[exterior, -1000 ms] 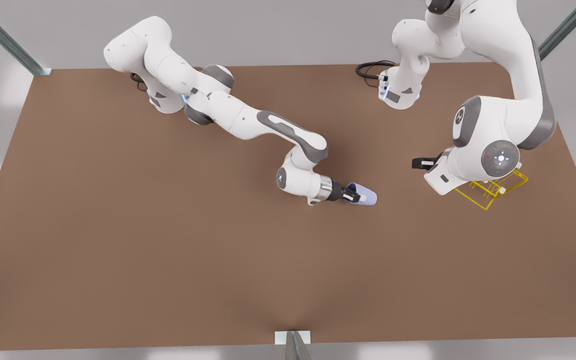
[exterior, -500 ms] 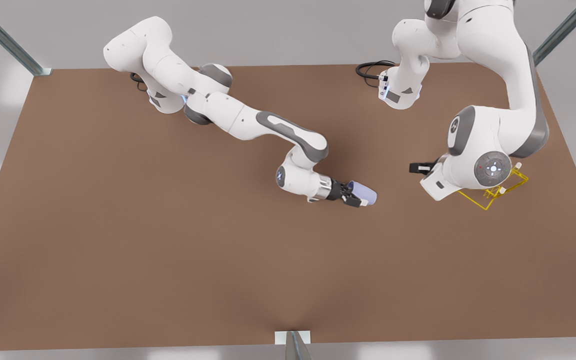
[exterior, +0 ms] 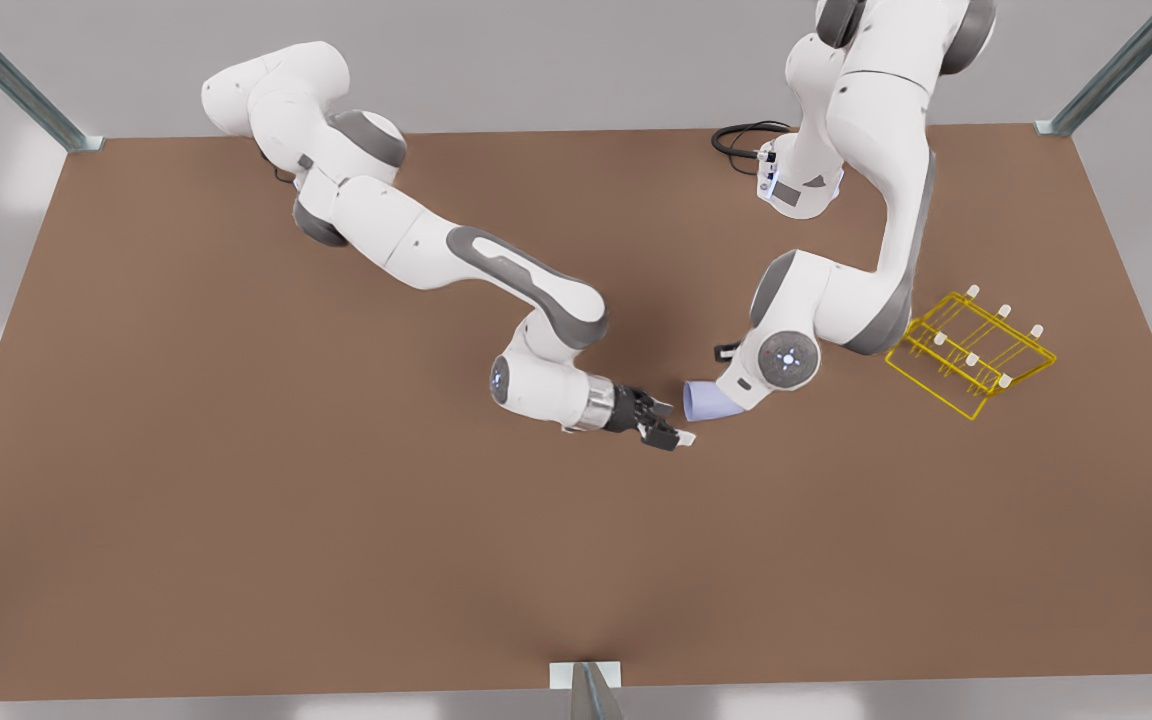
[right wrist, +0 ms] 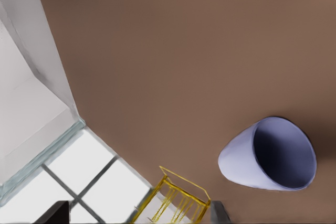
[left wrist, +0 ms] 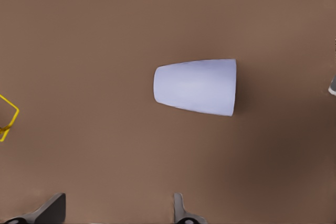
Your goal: Place the cup on the cup holder
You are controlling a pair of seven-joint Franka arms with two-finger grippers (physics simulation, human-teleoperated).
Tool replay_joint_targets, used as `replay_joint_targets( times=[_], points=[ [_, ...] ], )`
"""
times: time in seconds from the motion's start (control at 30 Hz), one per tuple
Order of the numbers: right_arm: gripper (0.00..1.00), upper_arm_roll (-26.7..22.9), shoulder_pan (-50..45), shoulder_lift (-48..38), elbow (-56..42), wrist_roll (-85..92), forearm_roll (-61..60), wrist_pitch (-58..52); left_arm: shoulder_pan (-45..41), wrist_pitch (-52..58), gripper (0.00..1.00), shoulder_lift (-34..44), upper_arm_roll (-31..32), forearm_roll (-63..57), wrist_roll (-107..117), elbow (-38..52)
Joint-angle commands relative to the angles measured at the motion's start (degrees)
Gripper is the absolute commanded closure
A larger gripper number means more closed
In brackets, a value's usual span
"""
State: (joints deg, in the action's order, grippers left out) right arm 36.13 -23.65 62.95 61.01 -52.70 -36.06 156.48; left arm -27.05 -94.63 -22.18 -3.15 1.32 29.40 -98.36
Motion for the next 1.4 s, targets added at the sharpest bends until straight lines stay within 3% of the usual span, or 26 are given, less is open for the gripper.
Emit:
replay_joint_targets(
  times=[0.0,0.03,0.07,0.1,0.17,0.23,0.3,0.4,0.6,0.73,1.17,1.2,1.23,1.37],
  points=[
    [0.0,-3.43,4.93,-8.26,5.17,-5.39,0.02,-15.21,0.07,-21.21,0.0,-2.16,0.6,0.17,99.42,-0.26],
    [0.0,-9.84,6.69,-14.24,6.14,-5.39,0.2,-29.71,0.16,-23.41,0.0,-2.87,0.51,0.08,113.92,-0.26],
    [0.0,-20.82,7.39,-21.1,6.32,-2.94,1.16,-47.29,0.25,-26.04,0.0,-2.78,0.51,-0.44,129.14,-0.17],
    [0.0,-28.21,8.53,-27.95,8.24,6.37,6.77,-58.56,0.33,-30.08,0.0,-2.78,0.51,-0.27,135.65,-0.26],
    [0.0,-28.49,15.12,-43.15,19.58,25.42,29.95,-62.06,0.78,-42.55,0.0,-0.24,0.6,-0.18,139.27,-7.53],
    [0.0,-28.4,20.75,-53.08,26.16,38.98,37.1,-67.71,0.78,-48.1,0.0,0.38,0.6,0.26,139.44,-11.33],
    [0.0,-29.1,19.96,-54.07,28.29,41.44,40.8,-63.58,0.78,-53.91,0.0,-0.23,0.78,0.26,141.46,-14.06],
    [0.0,-36.48,17.41,-52.75,28.29,54.8,39.92,-63.05,1.04,-54.0,0.0,-1.46,0.78,0.44,143.93,-14.41],
    [0.0,-36.92,19.17,-50.9,24.95,60.17,39.83,-63.15,1.13,-46.44,0.0,-1.9,2.62,-0.88,120.55,-17.84],
    [0.0,-37.63,21.02,-56.88,35.41,60.26,39.75,-54.96,1.04,-47.4,0.0,-4.36,3.06,-0.62,120.46,-17.22],
    [0.0,-37.71,21.63,-53.98,31.8,60.17,39.92,-60.15,0.95,-49.16,0.0,-11.92,3.15,-0.8,120.46,-13.88],
    [0.0,-37.71,21.63,-53.81,31.8,60.26,39.92,-60.15,0.95,-49.16,0.04,-11.83,3.24,-0.8,120.55,-13.88],
    [0.0,-37.71,21.63,-53.72,31.72,60.26,39.92,-60.15,0.86,-48.9,0.35,-10.96,3.24,-0.53,120.81,-13.79],
    [0.0,-37.71,22.42,-53.54,31.72,60.35,39.83,-60.76,1.04,-48.02,0.36,-7.88,3.24,-0.62,120.28,-13.88]
  ],
)
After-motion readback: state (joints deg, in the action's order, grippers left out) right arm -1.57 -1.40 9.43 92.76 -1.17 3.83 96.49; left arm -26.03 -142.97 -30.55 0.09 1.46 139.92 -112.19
